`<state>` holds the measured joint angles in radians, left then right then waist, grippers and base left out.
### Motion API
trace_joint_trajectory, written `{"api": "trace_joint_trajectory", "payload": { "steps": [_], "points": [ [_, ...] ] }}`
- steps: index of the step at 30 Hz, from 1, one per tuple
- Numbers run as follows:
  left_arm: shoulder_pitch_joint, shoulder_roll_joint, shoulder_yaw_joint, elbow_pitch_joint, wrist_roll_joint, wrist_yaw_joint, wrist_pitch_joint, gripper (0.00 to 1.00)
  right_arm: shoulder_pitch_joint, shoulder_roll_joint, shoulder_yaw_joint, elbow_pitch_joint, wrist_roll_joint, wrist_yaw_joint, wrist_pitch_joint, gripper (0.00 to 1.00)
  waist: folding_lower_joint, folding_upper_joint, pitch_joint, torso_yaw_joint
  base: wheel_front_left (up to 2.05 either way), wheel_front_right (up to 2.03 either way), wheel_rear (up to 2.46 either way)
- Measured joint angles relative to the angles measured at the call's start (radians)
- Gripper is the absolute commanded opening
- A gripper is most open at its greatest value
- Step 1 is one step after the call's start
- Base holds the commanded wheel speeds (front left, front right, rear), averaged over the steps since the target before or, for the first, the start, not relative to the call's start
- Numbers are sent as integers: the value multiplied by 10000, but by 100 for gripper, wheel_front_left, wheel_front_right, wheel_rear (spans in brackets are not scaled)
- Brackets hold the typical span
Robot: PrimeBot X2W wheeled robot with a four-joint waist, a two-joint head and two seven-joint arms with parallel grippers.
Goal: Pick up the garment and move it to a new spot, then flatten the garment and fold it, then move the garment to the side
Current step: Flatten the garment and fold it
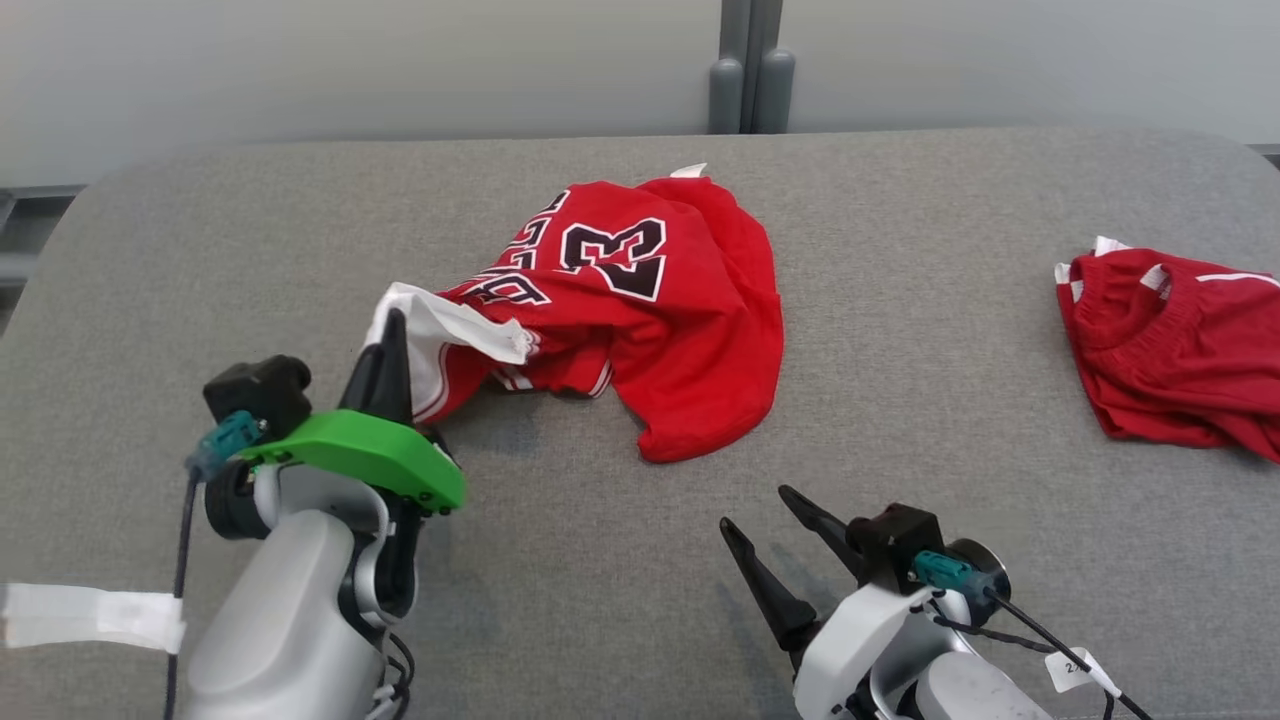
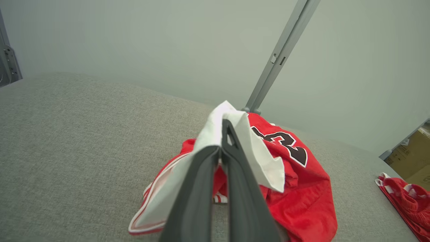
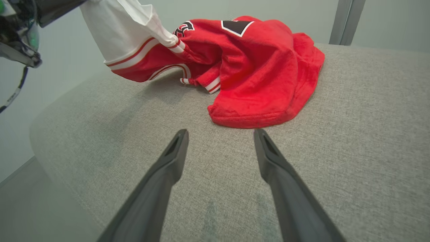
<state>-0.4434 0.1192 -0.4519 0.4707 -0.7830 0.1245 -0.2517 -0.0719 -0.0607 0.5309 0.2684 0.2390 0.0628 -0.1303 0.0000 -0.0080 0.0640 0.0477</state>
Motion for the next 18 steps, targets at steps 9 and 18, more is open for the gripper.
{"api": "trace_joint_trajectory", "payload": {
  "steps": [9,18],
  "points": [
    [355,-458,-389,-612,596,0,0,0,-988,10,203,1058,0,-15,-25,100,0,0,489,637,0,0,0],
    [353,-656,-516,-1060,928,0,0,0,-1995,2,362,2102,-23,-27,-198,100,0,0,981,1188,0,0,0]
  ]
}}
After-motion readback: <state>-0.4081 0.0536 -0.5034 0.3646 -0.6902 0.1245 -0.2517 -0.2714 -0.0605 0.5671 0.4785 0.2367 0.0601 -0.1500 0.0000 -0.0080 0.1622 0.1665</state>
